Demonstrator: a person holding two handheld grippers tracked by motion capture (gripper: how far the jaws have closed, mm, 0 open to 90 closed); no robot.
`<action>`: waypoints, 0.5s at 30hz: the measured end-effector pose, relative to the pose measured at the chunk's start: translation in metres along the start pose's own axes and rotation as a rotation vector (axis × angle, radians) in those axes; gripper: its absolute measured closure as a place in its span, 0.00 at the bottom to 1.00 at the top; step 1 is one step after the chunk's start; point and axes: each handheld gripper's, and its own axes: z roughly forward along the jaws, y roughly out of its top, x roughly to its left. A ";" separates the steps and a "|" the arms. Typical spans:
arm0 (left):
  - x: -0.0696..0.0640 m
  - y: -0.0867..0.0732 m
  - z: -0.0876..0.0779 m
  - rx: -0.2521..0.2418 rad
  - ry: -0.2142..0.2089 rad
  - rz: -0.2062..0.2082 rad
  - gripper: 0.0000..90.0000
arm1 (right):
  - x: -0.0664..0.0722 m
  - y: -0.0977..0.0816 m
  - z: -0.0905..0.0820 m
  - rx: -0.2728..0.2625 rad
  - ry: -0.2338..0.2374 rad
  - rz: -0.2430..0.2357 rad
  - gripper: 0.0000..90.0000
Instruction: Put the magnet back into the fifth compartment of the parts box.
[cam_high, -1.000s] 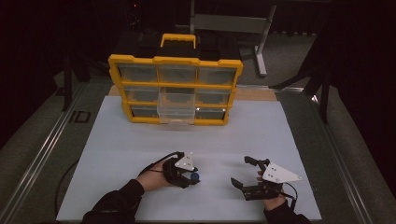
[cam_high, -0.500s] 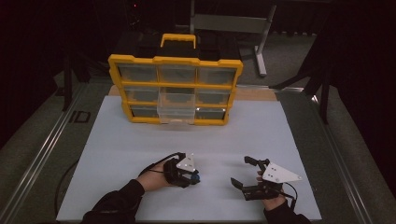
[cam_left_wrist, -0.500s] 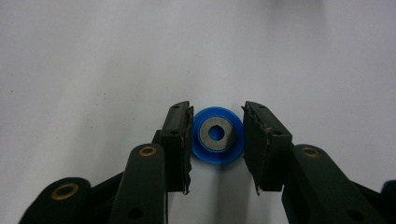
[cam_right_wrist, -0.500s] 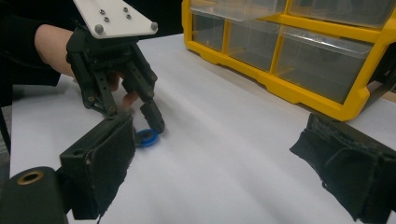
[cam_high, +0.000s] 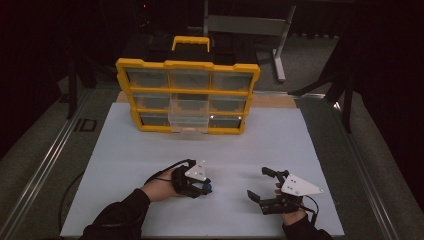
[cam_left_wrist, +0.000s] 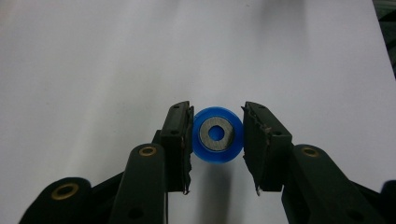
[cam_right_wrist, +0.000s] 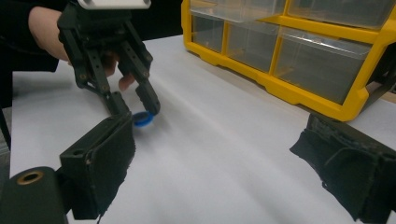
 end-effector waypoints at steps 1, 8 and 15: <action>0.001 0.001 -0.003 0.001 0.000 0.000 0.69 | 0.000 0.000 0.000 0.002 0.001 0.003 0.11; 0.002 0.005 -0.021 0.001 0.013 0.013 0.69 | 0.000 0.000 0.000 0.002 0.003 0.000 0.11; 0.004 0.010 -0.038 -0.003 0.026 0.023 0.69 | 0.001 0.001 0.000 0.001 0.002 -0.002 0.11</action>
